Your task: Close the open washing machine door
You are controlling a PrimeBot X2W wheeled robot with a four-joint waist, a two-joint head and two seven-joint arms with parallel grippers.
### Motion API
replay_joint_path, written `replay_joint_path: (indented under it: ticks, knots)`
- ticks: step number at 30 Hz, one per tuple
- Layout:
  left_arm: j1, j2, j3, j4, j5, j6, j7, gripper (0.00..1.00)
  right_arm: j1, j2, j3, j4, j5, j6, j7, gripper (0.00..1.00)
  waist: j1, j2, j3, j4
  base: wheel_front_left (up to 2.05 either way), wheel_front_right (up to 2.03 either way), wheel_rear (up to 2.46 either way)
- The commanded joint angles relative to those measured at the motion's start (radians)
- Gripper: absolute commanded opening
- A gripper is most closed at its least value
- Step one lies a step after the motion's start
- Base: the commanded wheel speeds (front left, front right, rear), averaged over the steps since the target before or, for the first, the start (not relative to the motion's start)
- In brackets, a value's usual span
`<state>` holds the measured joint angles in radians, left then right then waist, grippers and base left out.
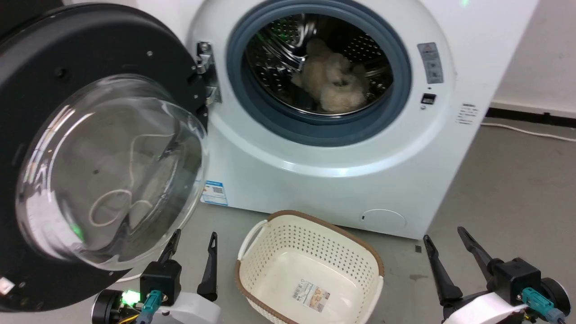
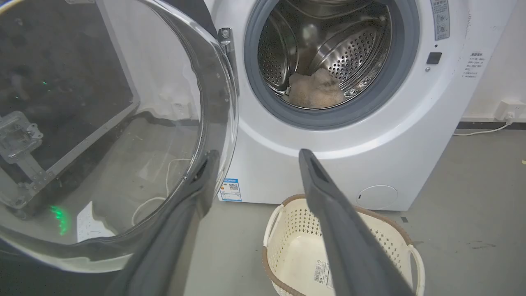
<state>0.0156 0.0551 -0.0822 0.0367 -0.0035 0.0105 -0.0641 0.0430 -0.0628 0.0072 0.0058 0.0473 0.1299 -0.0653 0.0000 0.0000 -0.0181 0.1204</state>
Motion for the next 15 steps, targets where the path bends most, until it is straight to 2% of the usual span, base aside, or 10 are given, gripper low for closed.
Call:
replay_joint_path:
  ticks: [1, 15]
  knots:
    - [-0.003, 0.008, -0.007, 0.003, -0.009, 0.005, -0.014, 1.00, 0.018, -0.007, 0.007, 0.001, 0.011, 0.000, -0.013, 1.00, 0.0000, 0.0000, -0.003, 0.020, 0.00, 0.00, 0.00]
    - [0.009, 0.011, -0.025, -0.007, -0.012, 0.028, -0.045, 1.00, 0.006, -0.028, 0.053, 0.015, 0.035, 0.000, -0.044, 1.00, 0.0000, 0.0000, 0.003, 0.088, 0.00, 0.00, 0.00]
